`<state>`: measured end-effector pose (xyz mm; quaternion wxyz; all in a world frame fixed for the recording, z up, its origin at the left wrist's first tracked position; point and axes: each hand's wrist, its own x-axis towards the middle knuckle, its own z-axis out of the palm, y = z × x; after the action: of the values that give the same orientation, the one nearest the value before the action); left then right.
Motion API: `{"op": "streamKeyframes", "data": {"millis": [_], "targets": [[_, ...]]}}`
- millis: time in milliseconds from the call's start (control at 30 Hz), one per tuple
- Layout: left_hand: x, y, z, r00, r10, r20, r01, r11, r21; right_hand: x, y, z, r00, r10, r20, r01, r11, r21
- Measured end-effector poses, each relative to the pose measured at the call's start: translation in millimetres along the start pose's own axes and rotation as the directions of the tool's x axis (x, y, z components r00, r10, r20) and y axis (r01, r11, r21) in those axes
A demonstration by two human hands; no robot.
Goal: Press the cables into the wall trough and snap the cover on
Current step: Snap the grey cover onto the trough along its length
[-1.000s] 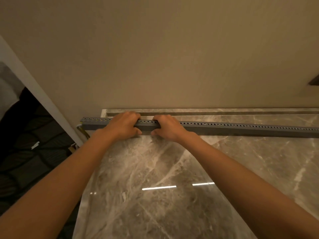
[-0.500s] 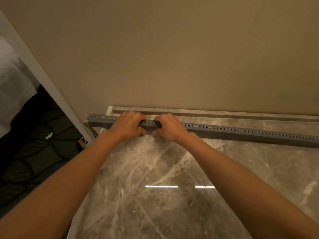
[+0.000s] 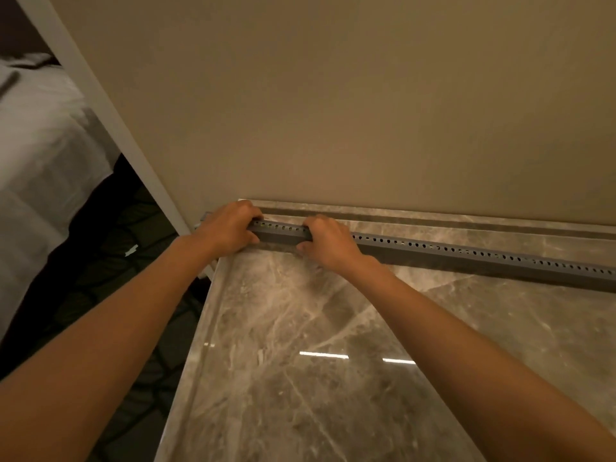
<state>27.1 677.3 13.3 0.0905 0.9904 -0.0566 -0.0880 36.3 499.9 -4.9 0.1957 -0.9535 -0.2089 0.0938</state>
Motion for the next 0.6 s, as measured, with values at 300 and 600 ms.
{"op": "streamKeyframes", "data": {"millis": [300, 600], "targets": [[2, -11, 10, 0.971, 0.236, -0.032, -0.225, 0.955, 0.193, 14, -36, 18, 0.999, -0.008, -0.04, 0.004, 0.995, -0.095], [10, -29, 20, 0.925, 0.357, -0.132, -0.343, 0.932, 0.113, 15, -42, 15, 0.996, 0.051, -0.068, -0.058, 0.993, -0.104]]}}
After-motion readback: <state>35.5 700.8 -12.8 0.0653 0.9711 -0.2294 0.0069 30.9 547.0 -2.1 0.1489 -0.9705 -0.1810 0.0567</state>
